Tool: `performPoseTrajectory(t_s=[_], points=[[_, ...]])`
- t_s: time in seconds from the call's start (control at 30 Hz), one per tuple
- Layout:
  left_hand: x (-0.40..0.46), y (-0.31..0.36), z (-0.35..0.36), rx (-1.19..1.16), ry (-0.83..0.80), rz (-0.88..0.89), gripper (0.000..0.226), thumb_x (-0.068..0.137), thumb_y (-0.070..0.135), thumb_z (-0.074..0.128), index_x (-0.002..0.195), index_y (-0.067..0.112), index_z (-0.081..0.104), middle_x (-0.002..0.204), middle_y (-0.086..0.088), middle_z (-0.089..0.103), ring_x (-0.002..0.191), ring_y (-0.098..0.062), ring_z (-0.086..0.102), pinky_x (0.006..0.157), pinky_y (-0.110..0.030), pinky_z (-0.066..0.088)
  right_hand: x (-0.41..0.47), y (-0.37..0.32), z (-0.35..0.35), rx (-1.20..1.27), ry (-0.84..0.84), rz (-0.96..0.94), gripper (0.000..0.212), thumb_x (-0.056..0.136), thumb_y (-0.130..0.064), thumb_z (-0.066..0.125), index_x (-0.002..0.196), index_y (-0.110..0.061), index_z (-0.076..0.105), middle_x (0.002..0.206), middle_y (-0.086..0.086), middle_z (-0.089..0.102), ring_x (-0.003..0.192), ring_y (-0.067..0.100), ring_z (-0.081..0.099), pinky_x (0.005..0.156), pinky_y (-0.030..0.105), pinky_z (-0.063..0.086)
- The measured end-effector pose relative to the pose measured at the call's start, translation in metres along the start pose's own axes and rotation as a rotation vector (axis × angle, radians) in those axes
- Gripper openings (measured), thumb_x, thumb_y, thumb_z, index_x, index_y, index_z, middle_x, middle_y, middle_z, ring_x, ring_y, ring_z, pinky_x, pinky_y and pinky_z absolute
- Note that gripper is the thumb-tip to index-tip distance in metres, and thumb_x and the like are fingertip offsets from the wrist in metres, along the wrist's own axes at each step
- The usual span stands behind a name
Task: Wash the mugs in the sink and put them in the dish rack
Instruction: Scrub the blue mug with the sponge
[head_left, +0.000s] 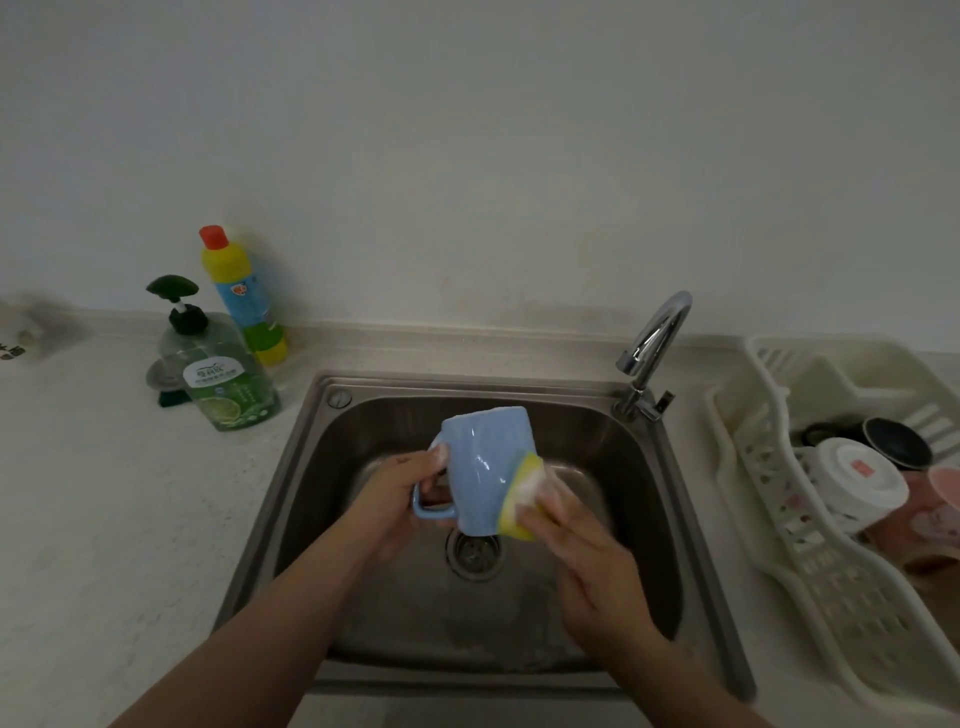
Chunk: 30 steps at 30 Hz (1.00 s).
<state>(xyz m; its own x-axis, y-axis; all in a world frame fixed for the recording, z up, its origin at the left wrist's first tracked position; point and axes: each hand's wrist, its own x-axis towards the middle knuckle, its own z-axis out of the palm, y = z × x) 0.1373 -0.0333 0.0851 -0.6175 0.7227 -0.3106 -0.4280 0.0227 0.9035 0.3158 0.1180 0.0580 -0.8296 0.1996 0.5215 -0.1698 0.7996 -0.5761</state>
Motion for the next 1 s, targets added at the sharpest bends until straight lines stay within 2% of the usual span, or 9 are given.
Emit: performPoseTrajectory(t_s=[0.07,0.13,0.23,0.4,0.57,0.67,0.8,0.9,1.0], points=[[0.000,-0.001,-0.003,-0.017,0.017,0.008,0.033,0.088,0.034,0.062,0.062,0.019,0.073,0.089,-0.012,0.072,0.087,-0.025,0.070,0.066,-0.030,0.057,0.002,0.004,-0.002,0.014,0.023,0.003,0.048,0.094,-0.013,0.043,0.139,-0.032,0.045,0.150,-0.019,0.037,0.138,0.008,0.039,0.110,0.034,0.037],[0.001,-0.002,-0.004,-0.012,-0.001,0.000,0.023,0.082,0.034,0.060,0.072,0.019,0.073,0.098,-0.017,0.070,0.093,-0.029,0.069,0.069,-0.032,0.058,0.034,0.006,-0.004,0.037,0.081,0.092,0.044,0.097,-0.019,0.045,0.135,-0.039,0.048,0.147,-0.015,0.044,0.134,0.008,0.044,0.105,0.039,0.045],[0.004,-0.002,-0.006,-0.051,-0.020,0.014,0.045,0.084,0.034,0.057,0.113,0.000,0.064,0.105,-0.021,0.067,0.093,-0.028,0.069,0.072,-0.034,0.058,0.041,-0.006,-0.006,0.087,0.082,0.089,0.039,0.096,-0.018,0.045,0.134,-0.027,0.051,0.149,-0.003,0.042,0.136,0.012,0.042,0.108,0.035,0.042],[-0.002,0.001,-0.005,0.040,-0.023,0.020,0.024,0.086,0.031,0.061,0.076,0.011,0.069,0.088,-0.012,0.071,0.083,-0.021,0.071,0.067,-0.029,0.057,0.031,0.006,-0.014,0.108,0.029,0.102,0.044,0.094,-0.017,0.044,0.137,-0.030,0.046,0.145,0.000,0.046,0.137,0.009,0.041,0.109,0.033,0.038],[-0.005,0.001,-0.002,0.045,-0.015,0.018,0.060,0.082,0.041,0.068,0.119,-0.005,0.060,0.108,-0.019,0.070,0.097,-0.029,0.070,0.076,-0.035,0.058,0.047,-0.001,-0.010,0.025,0.036,0.048,0.036,0.102,-0.028,0.040,0.137,-0.024,0.048,0.149,0.003,0.042,0.139,0.014,0.038,0.113,0.026,0.033],[-0.008,0.001,-0.007,-0.011,0.000,0.027,0.055,0.085,0.039,0.065,0.121,-0.003,0.060,0.109,-0.019,0.070,0.097,-0.029,0.069,0.077,-0.036,0.058,0.009,0.001,-0.009,0.023,0.007,-0.038,0.038,0.098,-0.018,0.042,0.136,-0.020,0.048,0.148,-0.002,0.040,0.139,0.014,0.038,0.112,0.030,0.035],[-0.008,0.004,-0.003,-0.065,-0.034,0.017,0.045,0.090,0.035,0.060,0.118,0.000,0.059,0.099,-0.012,0.072,0.092,-0.025,0.070,0.070,-0.035,0.058,0.062,-0.008,-0.012,0.129,0.122,0.126,0.040,0.095,-0.018,0.046,0.135,-0.022,0.048,0.145,-0.002,0.043,0.136,0.000,0.037,0.109,0.019,0.035],[-0.009,0.008,0.000,-0.106,-0.047,0.014,0.035,0.094,0.033,0.055,0.114,0.005,0.059,0.086,-0.002,0.072,0.083,-0.017,0.070,0.066,-0.033,0.058,0.043,-0.017,-0.010,0.073,0.100,-0.001,0.036,0.096,-0.014,0.045,0.132,-0.018,0.052,0.149,-0.002,0.041,0.139,0.012,0.038,0.111,0.024,0.034],[-0.010,0.010,-0.007,-0.089,-0.026,0.003,0.039,0.093,0.035,0.059,0.115,0.003,0.061,0.099,-0.011,0.072,0.092,-0.023,0.070,0.069,-0.035,0.059,0.015,-0.013,-0.011,-0.010,0.006,-0.089,0.046,0.091,-0.008,0.045,0.134,-0.023,0.050,0.153,-0.013,0.034,0.141,0.016,0.035,0.113,0.030,0.033]])
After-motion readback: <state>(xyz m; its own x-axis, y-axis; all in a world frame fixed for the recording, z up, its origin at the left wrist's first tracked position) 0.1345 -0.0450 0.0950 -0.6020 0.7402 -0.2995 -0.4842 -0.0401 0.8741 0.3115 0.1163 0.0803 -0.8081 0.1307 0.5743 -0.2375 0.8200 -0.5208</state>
